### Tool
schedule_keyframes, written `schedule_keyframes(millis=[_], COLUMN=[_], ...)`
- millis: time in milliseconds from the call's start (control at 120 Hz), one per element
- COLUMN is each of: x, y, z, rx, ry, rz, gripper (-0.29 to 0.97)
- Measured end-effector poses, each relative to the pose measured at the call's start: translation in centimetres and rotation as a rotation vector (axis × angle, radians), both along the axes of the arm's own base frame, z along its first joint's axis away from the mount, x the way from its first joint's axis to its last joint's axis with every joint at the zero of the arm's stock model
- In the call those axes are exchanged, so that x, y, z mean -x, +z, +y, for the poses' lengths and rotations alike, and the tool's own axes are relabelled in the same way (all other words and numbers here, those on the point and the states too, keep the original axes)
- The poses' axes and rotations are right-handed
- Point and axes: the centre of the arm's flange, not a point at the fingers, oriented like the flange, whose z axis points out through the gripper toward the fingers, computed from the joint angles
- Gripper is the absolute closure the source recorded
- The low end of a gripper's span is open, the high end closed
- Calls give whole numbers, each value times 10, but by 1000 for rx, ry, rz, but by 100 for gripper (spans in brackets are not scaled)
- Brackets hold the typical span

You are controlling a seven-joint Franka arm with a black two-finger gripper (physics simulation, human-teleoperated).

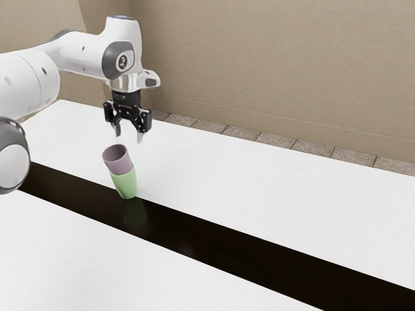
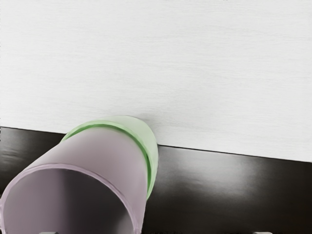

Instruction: Place the left cup onto the right cup

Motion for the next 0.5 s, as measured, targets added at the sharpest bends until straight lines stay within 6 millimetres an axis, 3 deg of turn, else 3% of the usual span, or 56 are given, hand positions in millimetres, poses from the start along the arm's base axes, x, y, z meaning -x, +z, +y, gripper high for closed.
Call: schedule_keyframes(millis=[500], x=[60], y=[64], z=[-24], rx=[32], ry=[-30], rz=[-31], gripper=[1])
